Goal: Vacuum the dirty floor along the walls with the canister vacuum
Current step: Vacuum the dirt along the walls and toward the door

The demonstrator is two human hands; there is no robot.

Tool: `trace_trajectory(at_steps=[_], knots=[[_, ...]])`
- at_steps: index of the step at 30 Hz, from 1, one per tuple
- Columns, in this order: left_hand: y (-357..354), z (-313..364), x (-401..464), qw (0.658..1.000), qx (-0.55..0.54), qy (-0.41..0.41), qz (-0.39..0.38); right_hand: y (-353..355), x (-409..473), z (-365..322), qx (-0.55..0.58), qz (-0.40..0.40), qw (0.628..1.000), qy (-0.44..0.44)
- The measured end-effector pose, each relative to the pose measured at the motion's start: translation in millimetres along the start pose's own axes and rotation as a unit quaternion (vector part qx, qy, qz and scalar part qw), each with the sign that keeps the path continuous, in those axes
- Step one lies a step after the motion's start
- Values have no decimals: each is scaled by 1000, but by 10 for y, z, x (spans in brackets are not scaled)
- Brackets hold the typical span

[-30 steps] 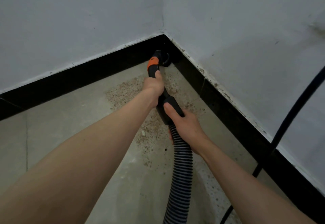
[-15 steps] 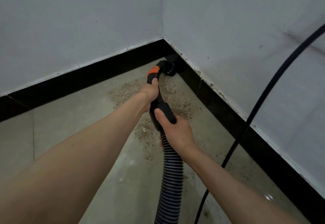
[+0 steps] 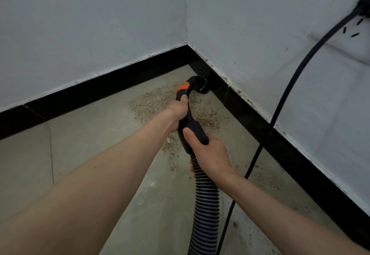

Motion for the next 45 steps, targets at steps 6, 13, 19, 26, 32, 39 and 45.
trace_trajectory(at_steps=[6,13,19,26,32,39,45], knots=[[-25,-132,-85,1000,-6,4,-15,15,-162,11,-21,10,1000,-9],[-57,-196,-163,999,-31,-7,-6,80,-245,-24,-46,14,999,12],[192,204,-213,994,-89,-51,40,-35,85,-235,-75,4,994,81],[136,583,-216,988,-104,-97,60,75,437,-390,-82,7,991,107],[-6,429,-238,992,-90,-77,52,172,279,-274,-58,9,994,98],[-80,138,-474,996,-60,-64,27,221,-136,-172,-58,33,995,79],[-117,-128,-771,998,-18,-64,18,243,-604,-152,-83,49,994,60]])
Point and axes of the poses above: each hand's wrist, its own x-axis towards the middle knuckle, its own y-axis out of the back of the hand, z = x × y, the point moved 3 cm from there along x, towards the middle knuckle, and after that the axes turned 15 degrees about y, right-handed, at the moved point
